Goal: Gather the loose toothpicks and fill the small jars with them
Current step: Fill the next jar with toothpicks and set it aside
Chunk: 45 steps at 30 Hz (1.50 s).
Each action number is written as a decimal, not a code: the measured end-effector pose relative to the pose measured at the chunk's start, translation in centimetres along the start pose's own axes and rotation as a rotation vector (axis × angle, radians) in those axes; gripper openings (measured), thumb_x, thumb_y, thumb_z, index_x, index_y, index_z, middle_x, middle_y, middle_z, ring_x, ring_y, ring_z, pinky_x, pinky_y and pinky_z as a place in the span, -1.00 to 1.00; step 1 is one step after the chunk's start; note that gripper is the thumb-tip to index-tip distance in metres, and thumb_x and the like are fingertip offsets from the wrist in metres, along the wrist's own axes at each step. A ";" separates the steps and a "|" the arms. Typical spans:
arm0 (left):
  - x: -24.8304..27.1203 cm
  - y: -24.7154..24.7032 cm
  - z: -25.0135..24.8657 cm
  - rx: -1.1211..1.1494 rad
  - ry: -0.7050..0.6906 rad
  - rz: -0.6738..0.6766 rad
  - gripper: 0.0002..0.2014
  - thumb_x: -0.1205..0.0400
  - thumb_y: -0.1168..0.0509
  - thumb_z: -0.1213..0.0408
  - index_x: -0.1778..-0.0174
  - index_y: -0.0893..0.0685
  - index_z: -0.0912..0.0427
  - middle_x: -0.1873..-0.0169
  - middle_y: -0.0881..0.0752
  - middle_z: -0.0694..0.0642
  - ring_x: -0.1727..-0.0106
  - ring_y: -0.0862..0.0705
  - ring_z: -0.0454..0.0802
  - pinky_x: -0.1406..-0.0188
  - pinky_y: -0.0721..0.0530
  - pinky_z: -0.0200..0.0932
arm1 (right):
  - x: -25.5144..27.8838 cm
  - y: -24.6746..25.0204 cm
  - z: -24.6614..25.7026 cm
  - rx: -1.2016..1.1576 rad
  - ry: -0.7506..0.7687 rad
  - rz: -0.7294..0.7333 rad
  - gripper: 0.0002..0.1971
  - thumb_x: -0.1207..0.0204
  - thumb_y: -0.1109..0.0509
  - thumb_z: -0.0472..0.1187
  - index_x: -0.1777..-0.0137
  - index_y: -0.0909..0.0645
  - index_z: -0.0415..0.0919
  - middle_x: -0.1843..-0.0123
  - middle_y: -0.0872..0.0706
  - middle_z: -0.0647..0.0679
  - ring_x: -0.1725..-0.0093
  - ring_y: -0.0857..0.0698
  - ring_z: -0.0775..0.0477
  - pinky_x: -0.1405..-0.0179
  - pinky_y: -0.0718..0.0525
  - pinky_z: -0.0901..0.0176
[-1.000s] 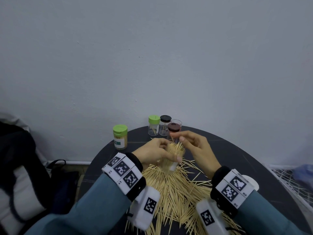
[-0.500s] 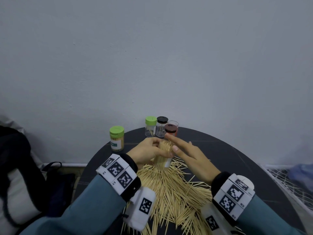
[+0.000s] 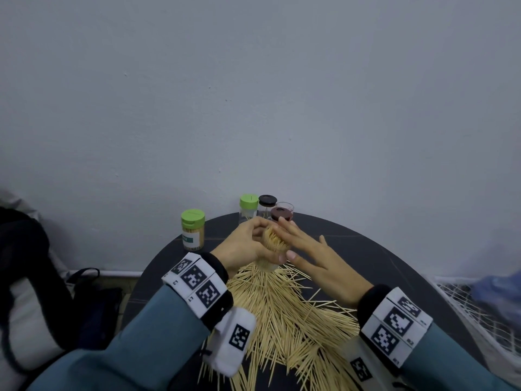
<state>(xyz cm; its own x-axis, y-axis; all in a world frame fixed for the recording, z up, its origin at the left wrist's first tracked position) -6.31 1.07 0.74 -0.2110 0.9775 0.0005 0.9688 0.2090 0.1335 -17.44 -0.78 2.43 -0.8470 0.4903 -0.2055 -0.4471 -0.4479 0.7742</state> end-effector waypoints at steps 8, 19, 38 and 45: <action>0.9 -1.8 -1.4 -0.067 -0.113 0.129 -0.44 -0.28 -0.46 0.76 -0.04 -0.58 0.10 -0.10 -0.72 0.08 -0.16 -0.67 -0.05 0.05 -0.71 -0.23 | 1.4 3.9 -1.5 0.011 -0.048 -0.204 -0.62 -0.67 -0.17 -0.09 -0.48 -0.35 0.06 -0.53 -0.31 0.24 -0.55 -0.25 0.22 -0.59 -0.14 0.08; 1.4 -5.2 -1.1 -0.054 -0.049 0.270 -0.45 -0.54 -0.40 0.39 -0.41 -0.44 -0.07 -0.21 -0.65 0.09 -0.21 -0.66 -0.01 -0.10 -0.72 0.00 | 8.3 4.3 -12.9 0.485 -0.696 0.322 -0.38 -0.56 -0.36 -0.17 -0.57 -0.21 -0.06 -0.54 -0.30 -0.16 -0.47 -0.40 -0.13 -0.38 -0.38 0.17; 1.4 -3.5 -1.7 -0.102 -0.138 0.169 -0.34 -0.41 -0.51 0.35 -0.42 -0.46 -0.02 -0.22 -0.66 -0.01 -0.17 -0.69 -0.07 -0.04 -0.70 -0.17 | 4.0 7.7 -8.7 0.240 -0.487 -0.086 -0.56 -0.67 -0.18 -0.07 -0.47 -0.28 -0.25 -0.37 -0.54 -0.24 -0.25 -0.56 -0.15 -0.13 -0.44 0.18; 1.7 0.5 -2.0 -0.032 -0.211 0.027 -0.58 -0.38 -0.52 0.34 -0.10 -0.58 -0.02 -0.07 -0.73 0.04 -0.08 -0.70 -0.11 -0.01 -0.64 -0.36 | -1.9 3.9 0.1 -0.276 -0.233 -0.059 -0.67 -0.68 -0.16 -0.13 -0.35 -0.43 -0.28 -0.09 -0.59 -0.14 0.20 -0.64 0.01 0.12 -0.64 0.25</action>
<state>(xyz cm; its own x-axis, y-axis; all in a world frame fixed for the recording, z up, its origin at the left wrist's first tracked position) -6.40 2.80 2.79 -0.1499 0.9677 -0.2027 0.9683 0.1851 0.1676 -17.59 -3.35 5.93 -0.7434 0.6642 -0.0786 -0.5809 -0.5829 0.5682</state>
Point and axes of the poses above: each hand's wrist, its own x-axis away from the middle knuckle, its own y-axis out of the back of the hand, z = x × y, the point moved 9 cm from there along -x, towards the middle knuckle
